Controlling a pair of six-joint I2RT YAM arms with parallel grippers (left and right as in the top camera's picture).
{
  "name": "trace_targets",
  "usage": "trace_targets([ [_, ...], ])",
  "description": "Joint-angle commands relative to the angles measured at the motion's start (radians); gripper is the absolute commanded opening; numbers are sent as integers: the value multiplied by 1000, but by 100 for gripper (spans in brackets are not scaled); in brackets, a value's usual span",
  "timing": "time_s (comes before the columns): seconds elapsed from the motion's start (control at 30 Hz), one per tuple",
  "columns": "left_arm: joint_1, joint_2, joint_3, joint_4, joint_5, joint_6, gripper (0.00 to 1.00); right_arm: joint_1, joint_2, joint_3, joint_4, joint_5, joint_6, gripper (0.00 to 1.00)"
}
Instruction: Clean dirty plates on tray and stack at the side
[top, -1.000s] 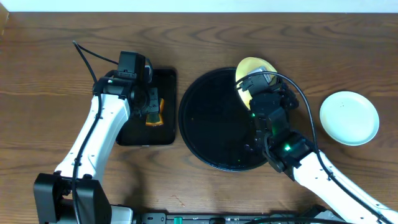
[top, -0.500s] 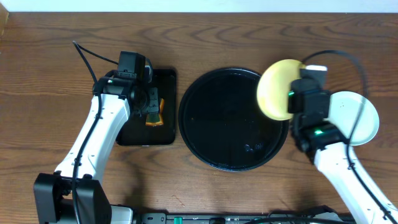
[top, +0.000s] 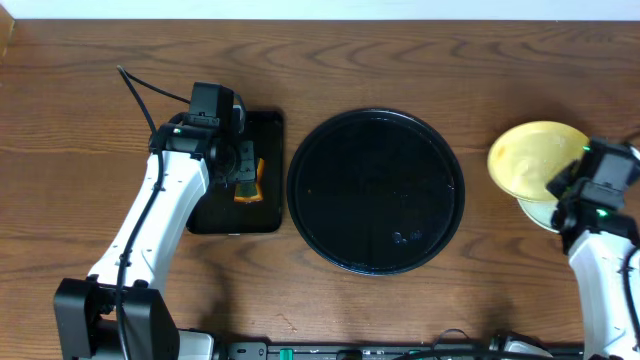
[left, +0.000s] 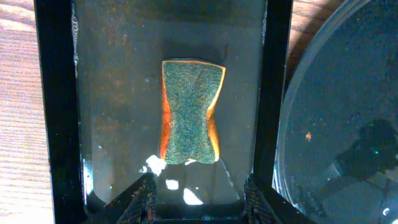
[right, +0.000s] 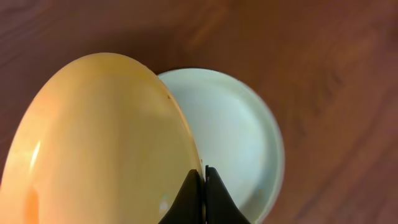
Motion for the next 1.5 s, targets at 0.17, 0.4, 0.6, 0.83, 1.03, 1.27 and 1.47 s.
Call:
trace_targets([
  [0.17, 3, 2, -5, -3, 7, -9, 47, -167, 35, 18, -13, -19, 114, 1],
  [0.4, 3, 2, -5, -2, 7, -9, 47, -188, 92, 18, 26, -111, 68, 21],
  [0.6, 3, 2, -5, -3, 7, -10, 47, -166, 103, 18, 25, -372, -23, 33],
  [0.83, 3, 2, -5, -3, 7, -9, 48, -42, 103, 18, -17, -569, -228, 49],
  [1.03, 3, 2, -5, -27, 7, -9, 48, 122, 103, 53, -114, -557, -341, 77],
  [1.27, 3, 2, -5, -120, 6, -10, 75, 244, 108, 203, -338, -464, -416, 99],
  [1.47, 11, -7, -5, -220, 6, -94, 77, 285, 121, 303, -549, -465, -422, 99],
])
